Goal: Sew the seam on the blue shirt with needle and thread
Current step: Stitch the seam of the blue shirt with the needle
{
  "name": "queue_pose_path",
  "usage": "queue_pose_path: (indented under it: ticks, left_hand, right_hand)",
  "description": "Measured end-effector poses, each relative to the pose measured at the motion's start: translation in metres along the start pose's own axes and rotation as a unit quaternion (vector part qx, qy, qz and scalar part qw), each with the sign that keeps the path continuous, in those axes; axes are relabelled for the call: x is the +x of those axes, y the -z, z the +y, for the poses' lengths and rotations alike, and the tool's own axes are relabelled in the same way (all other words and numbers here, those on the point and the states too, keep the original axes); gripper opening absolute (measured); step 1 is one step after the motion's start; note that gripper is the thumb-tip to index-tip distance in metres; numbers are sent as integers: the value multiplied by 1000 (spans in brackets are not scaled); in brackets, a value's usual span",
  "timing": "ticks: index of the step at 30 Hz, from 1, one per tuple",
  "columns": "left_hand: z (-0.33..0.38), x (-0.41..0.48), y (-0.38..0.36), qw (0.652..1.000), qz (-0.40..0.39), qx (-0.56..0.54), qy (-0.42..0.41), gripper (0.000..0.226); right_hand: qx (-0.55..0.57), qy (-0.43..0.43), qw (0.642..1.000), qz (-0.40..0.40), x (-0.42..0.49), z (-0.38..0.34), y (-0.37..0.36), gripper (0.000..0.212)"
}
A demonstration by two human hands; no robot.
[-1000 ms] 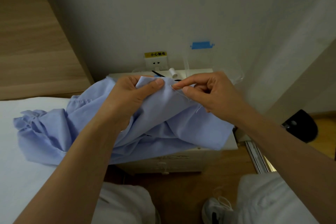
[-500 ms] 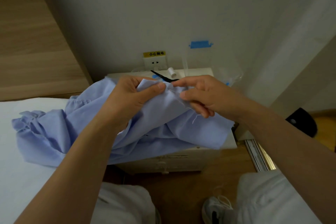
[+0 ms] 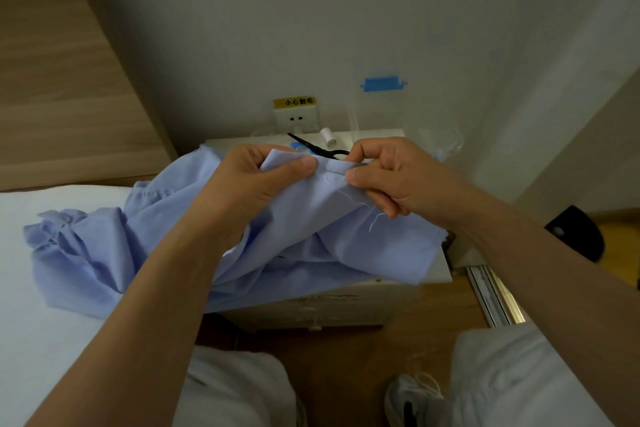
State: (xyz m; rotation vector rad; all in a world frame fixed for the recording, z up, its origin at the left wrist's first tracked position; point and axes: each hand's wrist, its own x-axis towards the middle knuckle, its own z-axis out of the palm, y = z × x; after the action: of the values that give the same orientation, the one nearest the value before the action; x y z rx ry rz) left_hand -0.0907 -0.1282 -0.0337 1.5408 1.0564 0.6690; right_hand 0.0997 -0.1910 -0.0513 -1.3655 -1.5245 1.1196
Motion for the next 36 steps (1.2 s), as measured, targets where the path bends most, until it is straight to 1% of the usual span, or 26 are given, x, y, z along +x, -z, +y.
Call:
queue_pose_path:
  ticks: [5, 9, 12, 15, 19, 21, 23, 24, 29, 33, 36]
  left_hand:
    - [0, 0, -1, 1000, 0, -5, 6, 11]
    - [2, -1, -1, 998, -34, -31, 30, 20]
    - [5, -2, 0, 998, -46, -35, 38, 19]
    - [6, -2, 0, 998, -48, -32, 36, 23]
    - [7, -3, 2, 996, -66, -52, 38, 23]
    - [9, -5, -1, 995, -74, -54, 38, 30]
    - [9, -6, -3, 996, -65, -50, 34, 43]
    - [10, -7, -4, 996, -63, -47, 31, 45]
    - [8, -4, -7, 998, -65, -10, 21, 42]
    - [7, -2, -5, 996, -66, -49, 30, 30]
    - [5, -2, -6, 995, -79, -44, 39, 38]
  right_hand:
    - [17, 7, 1000, -3, 0, 1, 1, 18]
    - [43, 19, 999, -16, 0, 2, 2, 18]
    - [59, 24, 998, -15, 1, 5, 2, 17]
    - [80, 29, 996, -22, 2, 7, 2, 14]
    - [105, 36, 993, -32, 1, 6, 1, 12]
    - [108, 34, 993, -35, 1, 5, -1, 12]
    - [101, 30, 994, -33, 1, 4, -2, 15]
    - [94, 29, 995, -29, 1, 4, -3, 17]
    - [71, 30, 997, -6, 0, 3, -10, 21]
    - [76, 32, 996, 29, 3, 1, -12, 23]
    - [83, 42, 995, 20, 4, 1, -14, 29]
